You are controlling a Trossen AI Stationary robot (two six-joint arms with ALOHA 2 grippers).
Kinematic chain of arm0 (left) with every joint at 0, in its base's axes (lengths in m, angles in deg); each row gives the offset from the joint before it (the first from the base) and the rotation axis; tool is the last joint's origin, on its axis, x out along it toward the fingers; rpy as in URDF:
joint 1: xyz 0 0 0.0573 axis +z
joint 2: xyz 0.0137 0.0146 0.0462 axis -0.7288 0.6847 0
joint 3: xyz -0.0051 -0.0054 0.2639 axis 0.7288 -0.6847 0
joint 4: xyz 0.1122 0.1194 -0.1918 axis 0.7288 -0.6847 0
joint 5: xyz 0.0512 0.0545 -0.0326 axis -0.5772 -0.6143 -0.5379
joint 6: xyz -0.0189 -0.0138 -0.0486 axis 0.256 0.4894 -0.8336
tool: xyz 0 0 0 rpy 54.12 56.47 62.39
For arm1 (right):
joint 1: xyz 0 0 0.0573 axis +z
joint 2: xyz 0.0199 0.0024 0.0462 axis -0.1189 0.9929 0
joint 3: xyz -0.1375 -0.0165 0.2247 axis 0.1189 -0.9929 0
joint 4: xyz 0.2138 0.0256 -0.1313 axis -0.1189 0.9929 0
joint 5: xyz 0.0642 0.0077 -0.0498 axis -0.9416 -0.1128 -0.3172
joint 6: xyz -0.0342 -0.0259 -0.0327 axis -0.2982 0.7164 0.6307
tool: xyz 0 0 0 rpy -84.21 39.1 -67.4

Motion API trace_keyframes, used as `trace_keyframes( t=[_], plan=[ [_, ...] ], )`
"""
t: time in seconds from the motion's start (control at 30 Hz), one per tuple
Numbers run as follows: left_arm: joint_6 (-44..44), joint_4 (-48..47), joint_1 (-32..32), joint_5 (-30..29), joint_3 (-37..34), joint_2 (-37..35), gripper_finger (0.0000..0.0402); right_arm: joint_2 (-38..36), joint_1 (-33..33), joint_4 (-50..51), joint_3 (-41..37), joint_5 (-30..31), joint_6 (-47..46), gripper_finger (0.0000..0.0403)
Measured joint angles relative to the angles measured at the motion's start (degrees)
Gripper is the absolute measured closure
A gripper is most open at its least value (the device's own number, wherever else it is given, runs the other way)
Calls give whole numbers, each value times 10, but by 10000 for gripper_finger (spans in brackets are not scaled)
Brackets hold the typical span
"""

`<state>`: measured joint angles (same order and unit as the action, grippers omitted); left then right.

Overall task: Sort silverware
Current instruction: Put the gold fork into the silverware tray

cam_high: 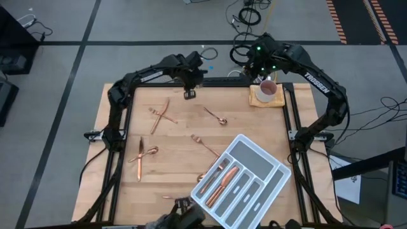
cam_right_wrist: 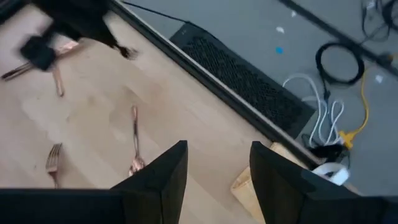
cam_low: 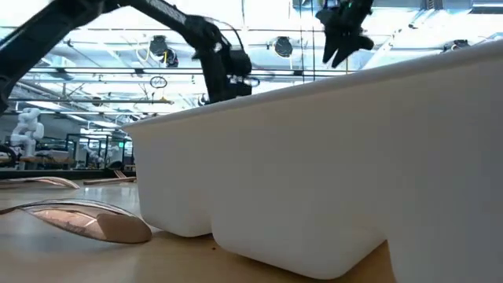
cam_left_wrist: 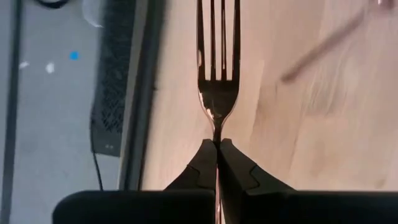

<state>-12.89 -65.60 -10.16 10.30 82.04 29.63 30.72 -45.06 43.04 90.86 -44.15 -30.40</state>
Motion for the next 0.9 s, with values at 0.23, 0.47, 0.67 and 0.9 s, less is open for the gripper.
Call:
trace_keyframes(
  t=[0.23,0.47,0.67,0.9],
  plan=[
    [-136,59,-34,-35,1,-92,401,-25,32,-292,-216,-55,-109,239],
    [-190,54,-63,-51,1,-114,401,-29,43,-513,-305,-176,-193,238],
    [-223,52,-92,-82,1,-110,402,-31,55,-581,-304,-119,-200,238],
    [-179,37,-123,-84,0,-110,402,-31,48,-568,-304,-166,-206,238]
  ],
)
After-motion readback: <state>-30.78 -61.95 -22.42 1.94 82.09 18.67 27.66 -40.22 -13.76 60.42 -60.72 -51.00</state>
